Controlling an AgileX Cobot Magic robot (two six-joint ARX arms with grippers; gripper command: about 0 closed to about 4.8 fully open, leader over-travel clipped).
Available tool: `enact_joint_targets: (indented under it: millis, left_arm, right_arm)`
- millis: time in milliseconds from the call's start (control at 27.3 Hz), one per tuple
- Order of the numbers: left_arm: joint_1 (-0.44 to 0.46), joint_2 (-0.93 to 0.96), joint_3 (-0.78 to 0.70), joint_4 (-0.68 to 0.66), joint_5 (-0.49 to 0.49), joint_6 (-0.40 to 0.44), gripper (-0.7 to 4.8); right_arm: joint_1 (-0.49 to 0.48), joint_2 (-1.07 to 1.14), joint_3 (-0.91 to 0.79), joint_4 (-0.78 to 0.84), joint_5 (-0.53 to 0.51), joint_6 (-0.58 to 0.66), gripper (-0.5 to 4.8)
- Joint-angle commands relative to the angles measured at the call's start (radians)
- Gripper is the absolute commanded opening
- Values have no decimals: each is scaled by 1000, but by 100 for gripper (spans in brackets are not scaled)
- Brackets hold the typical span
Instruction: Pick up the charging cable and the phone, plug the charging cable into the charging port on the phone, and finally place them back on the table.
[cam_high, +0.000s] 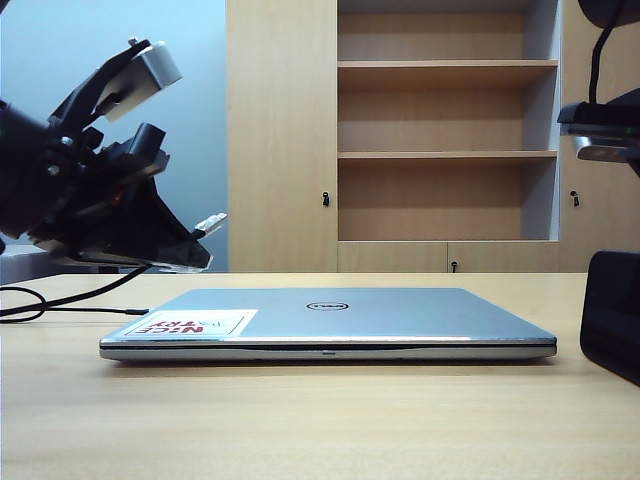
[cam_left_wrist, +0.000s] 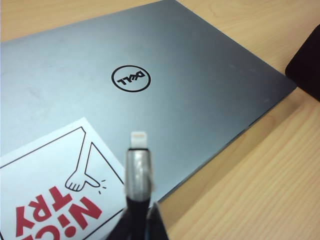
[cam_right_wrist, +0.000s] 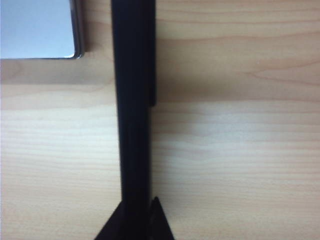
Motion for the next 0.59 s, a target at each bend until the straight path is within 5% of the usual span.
enact_joint_targets:
  millis: [37, 439, 512, 586]
  left_arm:
    - [1, -2, 3, 10, 3, 0, -6]
    - [1, -2, 3, 8, 3, 0, -6]
    - [1, -2, 3, 5, 3, 0, -6]
    - [1, -2, 3, -3, 3, 0, -6]
  right_arm:
    - [2, 4, -3, 16, -5, -3, 112]
    - [2, 88, -3, 47, -5, -3, 111]
    - [2, 114, -3, 45, -5, -3, 81]
    - [2, 137, -2, 41, -5, -5, -9]
